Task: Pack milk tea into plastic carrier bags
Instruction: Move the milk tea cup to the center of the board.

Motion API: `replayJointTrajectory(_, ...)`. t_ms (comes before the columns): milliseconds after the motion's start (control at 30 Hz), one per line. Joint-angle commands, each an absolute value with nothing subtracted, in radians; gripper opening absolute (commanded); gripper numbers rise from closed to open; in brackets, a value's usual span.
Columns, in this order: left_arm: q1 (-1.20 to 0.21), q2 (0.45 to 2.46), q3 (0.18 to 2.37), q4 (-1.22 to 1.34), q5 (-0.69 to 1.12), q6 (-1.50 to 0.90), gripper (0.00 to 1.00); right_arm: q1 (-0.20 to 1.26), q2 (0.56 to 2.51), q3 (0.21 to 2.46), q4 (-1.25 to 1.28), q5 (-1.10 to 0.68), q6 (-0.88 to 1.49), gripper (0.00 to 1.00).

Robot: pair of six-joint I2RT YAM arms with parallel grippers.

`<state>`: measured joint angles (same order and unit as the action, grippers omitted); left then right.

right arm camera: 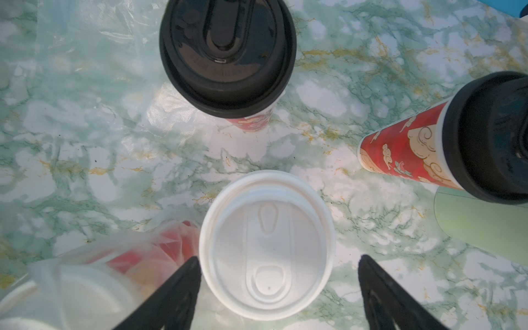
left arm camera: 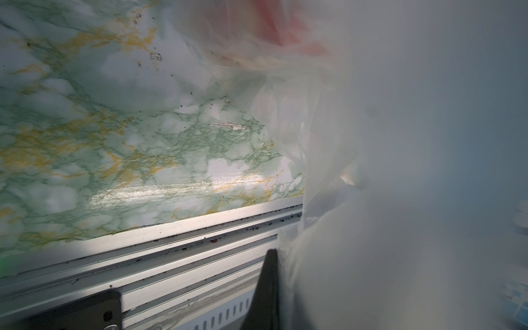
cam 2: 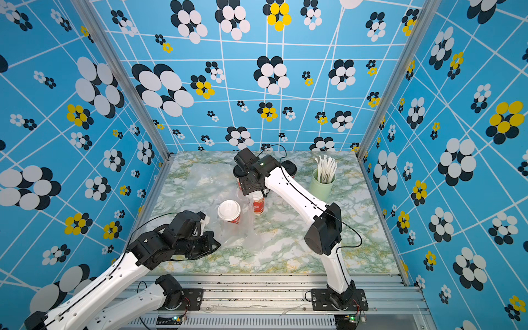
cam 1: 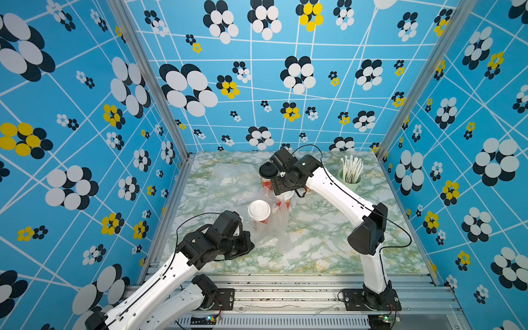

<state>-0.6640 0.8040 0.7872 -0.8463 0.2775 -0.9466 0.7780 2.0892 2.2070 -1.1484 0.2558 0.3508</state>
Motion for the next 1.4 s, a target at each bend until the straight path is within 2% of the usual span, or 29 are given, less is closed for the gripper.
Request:
replayJointTrajectory(0, -0.655, 0.807, 0.776, -0.873, 0.279, -0.944, 0.0, 0.773, 2.118, 2.252, -1.175, 0.226, 0.346, 0.87)
replayJointTrajectory(567, -0.647, 0.804, 0.769, -0.867, 0.294, -0.94, 0.0, 0.729, 2.167, 2.33, -1.252, 0.129, 0.342, 0.9)
replayJointTrajectory(867, -0.647, 0.798, 0.767, -0.865, 0.299, -0.94, 0.0, 0.753, 2.202, 2.337, -1.277, 0.158, 0.339, 0.9)
replayJointTrajectory(1367, -0.646, 0.78, 0.754, -0.867, 0.301, -0.945, 0.0, 0.759, 2.221, 2.362, -1.31, 0.174, 0.358, 0.85)
